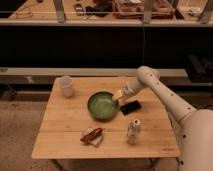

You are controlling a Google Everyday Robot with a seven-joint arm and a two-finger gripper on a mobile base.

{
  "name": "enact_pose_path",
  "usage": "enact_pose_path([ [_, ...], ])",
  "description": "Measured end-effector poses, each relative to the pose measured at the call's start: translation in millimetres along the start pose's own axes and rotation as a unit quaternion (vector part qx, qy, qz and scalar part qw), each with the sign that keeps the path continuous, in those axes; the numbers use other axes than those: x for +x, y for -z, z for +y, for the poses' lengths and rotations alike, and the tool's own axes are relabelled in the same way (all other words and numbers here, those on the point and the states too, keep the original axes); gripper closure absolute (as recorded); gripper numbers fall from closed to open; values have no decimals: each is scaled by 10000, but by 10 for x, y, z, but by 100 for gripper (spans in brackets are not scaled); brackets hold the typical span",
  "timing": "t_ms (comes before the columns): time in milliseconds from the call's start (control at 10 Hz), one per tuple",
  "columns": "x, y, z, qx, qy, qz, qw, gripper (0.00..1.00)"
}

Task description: Pick up the ceramic bowl

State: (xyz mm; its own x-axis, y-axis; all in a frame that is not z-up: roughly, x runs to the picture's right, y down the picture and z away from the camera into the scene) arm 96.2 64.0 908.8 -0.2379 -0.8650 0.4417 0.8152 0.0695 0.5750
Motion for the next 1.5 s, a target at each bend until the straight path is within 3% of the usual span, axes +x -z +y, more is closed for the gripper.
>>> enact_pose_path([
  [300,-72,-89,-34,45,-53,-77,9999,46],
  [600,-112,-247,-136,244,-170,-156,9994,46],
  [1000,-159,-415,-253,374,-167,-282,9988,76],
  [1100,-215,-492,-250,431,-284,-378,9980,91],
  [1200,-256,-521,-231,464,-362,-438,9973,97],
  [1300,-294,-539,-219,543,-465,-501,9962,100],
  [1400,-319,-543,-251,752,-617,-561,9937,100],
  [1500,-316,-487,-328,1090,-778,-584,9893,100],
])
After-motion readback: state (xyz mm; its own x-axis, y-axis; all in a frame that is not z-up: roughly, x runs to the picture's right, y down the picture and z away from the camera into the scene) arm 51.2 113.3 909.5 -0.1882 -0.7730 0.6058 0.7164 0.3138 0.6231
